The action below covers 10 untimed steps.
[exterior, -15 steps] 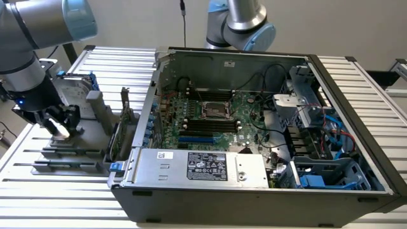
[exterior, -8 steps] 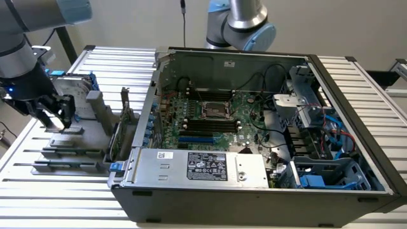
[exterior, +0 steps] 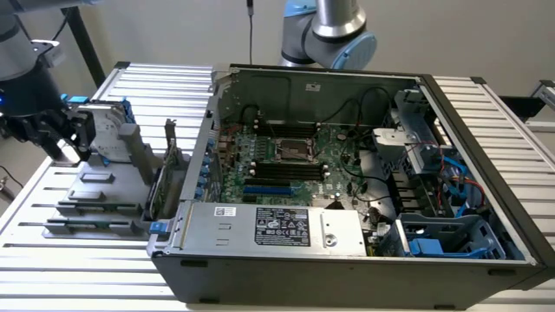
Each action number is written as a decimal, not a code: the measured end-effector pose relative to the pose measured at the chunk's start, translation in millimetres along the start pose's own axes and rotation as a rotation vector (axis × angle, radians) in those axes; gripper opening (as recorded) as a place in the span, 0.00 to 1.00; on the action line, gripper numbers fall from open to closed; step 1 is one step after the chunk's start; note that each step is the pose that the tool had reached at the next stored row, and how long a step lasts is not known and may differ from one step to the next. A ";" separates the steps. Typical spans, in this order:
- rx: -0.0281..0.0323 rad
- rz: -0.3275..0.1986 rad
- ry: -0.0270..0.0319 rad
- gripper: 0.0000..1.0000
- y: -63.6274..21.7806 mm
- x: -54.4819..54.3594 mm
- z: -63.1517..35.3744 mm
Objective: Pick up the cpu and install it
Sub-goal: 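Pick up the cpu and move it towards the insertion slot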
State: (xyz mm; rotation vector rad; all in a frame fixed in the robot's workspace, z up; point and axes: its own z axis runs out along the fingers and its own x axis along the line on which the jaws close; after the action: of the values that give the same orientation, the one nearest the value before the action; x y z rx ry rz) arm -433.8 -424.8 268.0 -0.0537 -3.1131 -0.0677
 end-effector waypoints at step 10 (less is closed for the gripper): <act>0.0002 -0.010 0.0012 0.55 3.4 -19.8 -45.8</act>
State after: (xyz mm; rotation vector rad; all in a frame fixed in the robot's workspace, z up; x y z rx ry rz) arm -412.7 -424.1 313.3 -0.0375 -3.1124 -0.0677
